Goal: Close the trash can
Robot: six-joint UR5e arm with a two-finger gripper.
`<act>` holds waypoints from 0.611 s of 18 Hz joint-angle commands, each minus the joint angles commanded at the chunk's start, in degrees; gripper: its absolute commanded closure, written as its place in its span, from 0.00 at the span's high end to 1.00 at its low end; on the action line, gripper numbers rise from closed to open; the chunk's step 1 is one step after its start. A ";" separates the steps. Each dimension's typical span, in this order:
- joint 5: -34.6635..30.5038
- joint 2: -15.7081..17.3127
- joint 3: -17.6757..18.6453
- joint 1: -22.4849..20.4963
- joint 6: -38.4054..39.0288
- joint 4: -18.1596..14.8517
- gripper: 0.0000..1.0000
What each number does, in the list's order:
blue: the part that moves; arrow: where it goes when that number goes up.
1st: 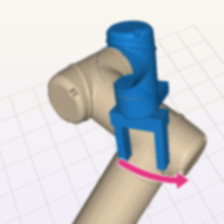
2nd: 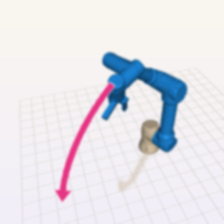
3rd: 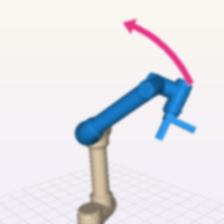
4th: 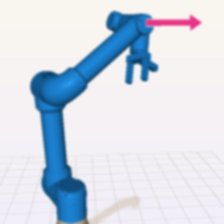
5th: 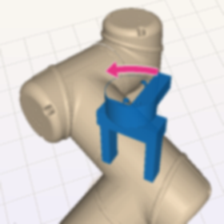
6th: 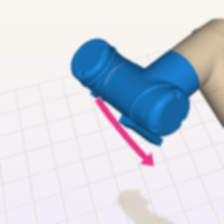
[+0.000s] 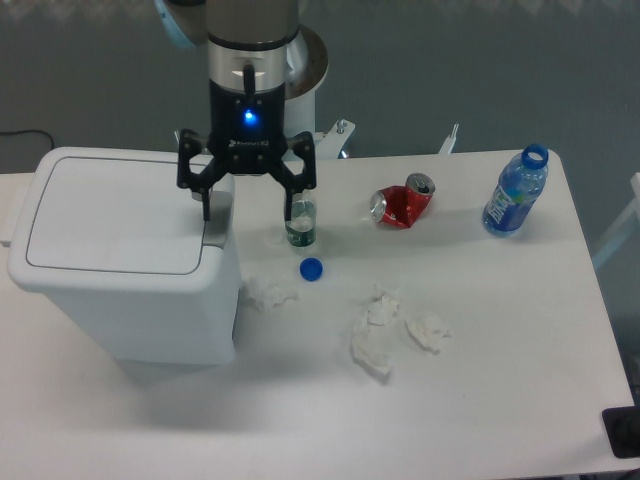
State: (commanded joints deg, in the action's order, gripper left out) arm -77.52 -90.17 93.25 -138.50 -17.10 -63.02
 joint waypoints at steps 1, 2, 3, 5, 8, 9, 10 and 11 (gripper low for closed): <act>0.00 -0.26 0.09 -1.67 -3.69 -0.09 1.00; -0.09 -0.62 0.00 -3.25 -6.95 0.00 1.00; -0.09 -1.92 0.00 -5.18 -9.94 0.00 1.00; -0.35 -4.30 -1.13 -8.00 -15.39 0.00 1.00; -3.06 -10.27 -4.82 -9.59 -22.08 -0.09 1.00; -4.73 -12.29 -6.14 -9.60 -24.10 0.00 1.00; -6.49 -14.14 -7.37 -9.60 -26.47 -0.09 1.00; -7.63 -16.07 -8.25 -9.68 -29.36 -0.09 1.00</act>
State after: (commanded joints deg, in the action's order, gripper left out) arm -85.15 -106.24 85.00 -148.18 -46.46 -63.11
